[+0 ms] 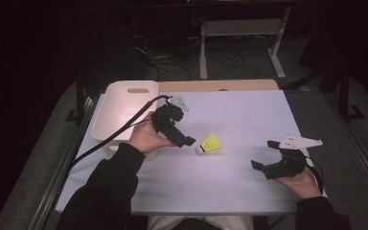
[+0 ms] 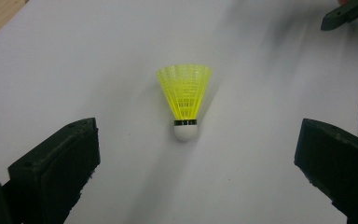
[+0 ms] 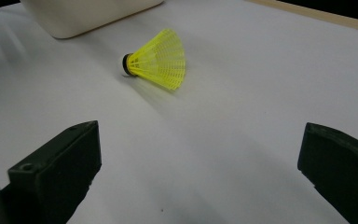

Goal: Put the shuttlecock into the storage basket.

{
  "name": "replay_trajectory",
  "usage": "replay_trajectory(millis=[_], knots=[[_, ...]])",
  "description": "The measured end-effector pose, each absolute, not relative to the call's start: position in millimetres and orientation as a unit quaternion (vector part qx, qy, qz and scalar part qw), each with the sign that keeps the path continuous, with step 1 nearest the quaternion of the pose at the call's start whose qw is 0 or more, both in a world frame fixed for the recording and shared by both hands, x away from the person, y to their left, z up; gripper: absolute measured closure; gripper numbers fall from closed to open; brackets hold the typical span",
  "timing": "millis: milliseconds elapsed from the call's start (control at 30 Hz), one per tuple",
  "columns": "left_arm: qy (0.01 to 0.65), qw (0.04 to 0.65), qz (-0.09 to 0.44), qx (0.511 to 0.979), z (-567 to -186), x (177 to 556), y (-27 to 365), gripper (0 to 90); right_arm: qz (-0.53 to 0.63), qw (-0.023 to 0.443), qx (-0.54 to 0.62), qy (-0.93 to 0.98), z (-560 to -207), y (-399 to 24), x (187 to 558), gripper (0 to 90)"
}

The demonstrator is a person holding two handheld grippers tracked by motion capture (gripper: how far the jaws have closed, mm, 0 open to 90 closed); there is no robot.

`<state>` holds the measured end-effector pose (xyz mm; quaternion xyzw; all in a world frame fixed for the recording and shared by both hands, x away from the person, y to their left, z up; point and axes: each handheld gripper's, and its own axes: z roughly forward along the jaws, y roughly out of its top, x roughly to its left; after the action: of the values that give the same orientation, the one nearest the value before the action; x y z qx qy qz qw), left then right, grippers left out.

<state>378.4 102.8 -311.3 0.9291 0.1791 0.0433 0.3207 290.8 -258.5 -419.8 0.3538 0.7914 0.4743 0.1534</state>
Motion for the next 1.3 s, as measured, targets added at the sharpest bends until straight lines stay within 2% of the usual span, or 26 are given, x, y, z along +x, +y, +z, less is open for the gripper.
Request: replay_trajectory(millis=[100,500,1300], knots=[[0.183,0.345,0.026,0.92,-309.9,379.6,96.7,0.0,0.475,0.153,0.353,0.791,-419.7,-258.7,290.7,0.0],[0.172,0.313,0.024,0.934,-328.9,381.9,76.5,0.0,0.477,0.152,0.351,0.791,-419.6,-258.7,290.2,0.0],[0.171,0.297,0.014,0.939,-358.1,385.6,63.0,0.0,0.477,0.149,0.349,0.793,-419.8,-258.4,290.2,0.0]])
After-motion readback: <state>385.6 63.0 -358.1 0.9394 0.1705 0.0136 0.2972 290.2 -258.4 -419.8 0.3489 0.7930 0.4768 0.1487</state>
